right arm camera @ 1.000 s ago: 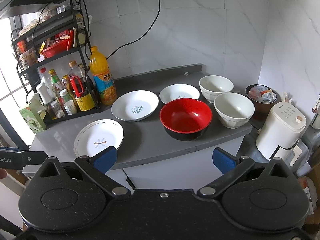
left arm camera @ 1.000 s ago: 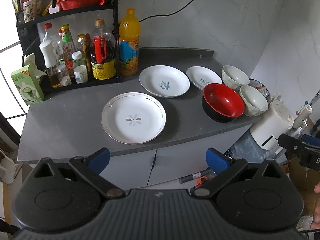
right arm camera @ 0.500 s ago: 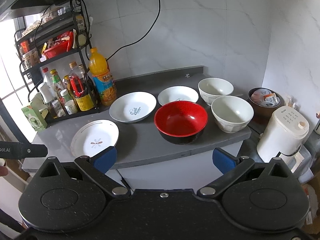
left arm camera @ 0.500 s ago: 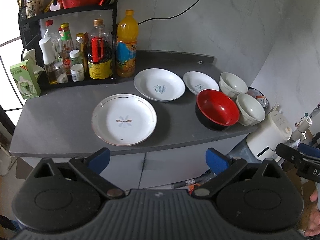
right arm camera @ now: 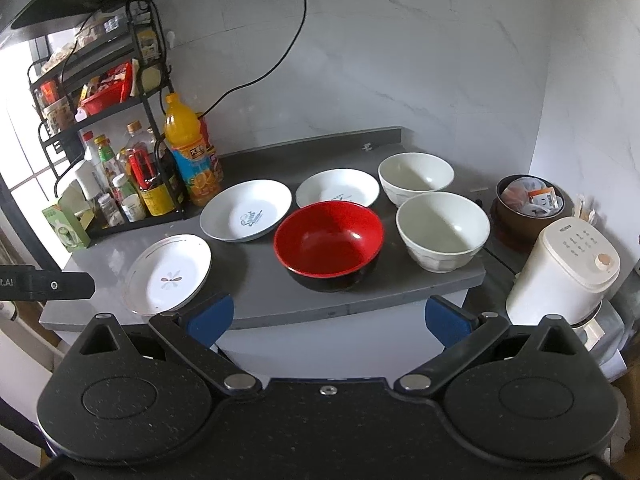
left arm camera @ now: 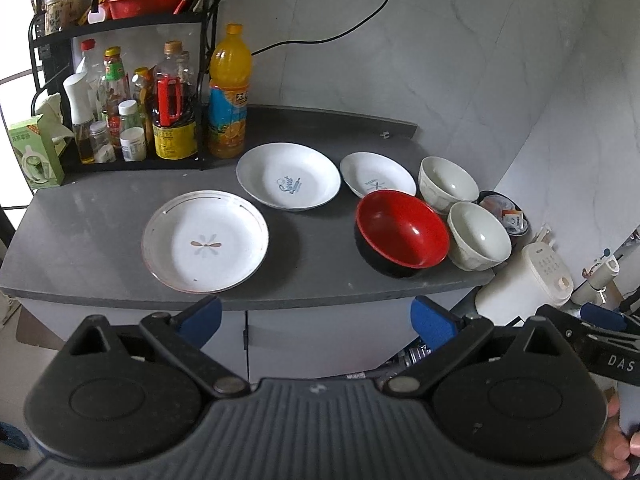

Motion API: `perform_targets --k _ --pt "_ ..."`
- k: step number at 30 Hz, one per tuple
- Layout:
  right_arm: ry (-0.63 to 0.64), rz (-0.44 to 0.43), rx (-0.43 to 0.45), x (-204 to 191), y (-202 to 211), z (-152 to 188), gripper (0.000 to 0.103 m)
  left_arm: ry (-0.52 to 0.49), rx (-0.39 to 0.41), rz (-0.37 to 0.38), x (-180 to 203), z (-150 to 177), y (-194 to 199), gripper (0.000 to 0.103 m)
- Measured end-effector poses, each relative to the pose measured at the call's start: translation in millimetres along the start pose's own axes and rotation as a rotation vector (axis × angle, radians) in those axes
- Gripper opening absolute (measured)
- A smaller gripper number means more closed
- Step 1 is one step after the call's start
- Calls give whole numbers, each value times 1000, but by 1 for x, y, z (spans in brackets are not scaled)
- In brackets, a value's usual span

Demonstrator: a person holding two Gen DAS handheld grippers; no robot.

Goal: Organize plates and bowls

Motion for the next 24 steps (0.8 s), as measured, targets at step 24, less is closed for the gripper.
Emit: perform_targets --k 24 --pt "-103 59 -10 19 -60 -10 103 -53 -42 40 15 -36 -92 101"
Point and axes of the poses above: each gripper's, at about its wrist camera, not at the fingertips, and y roughly against the way its jaws point, x to its right, z to its underside, the point moved 7 cm from there along -y, roughly the way its jaws point, and after that the axes turned 11 degrees about x, right-handed, at the moved point
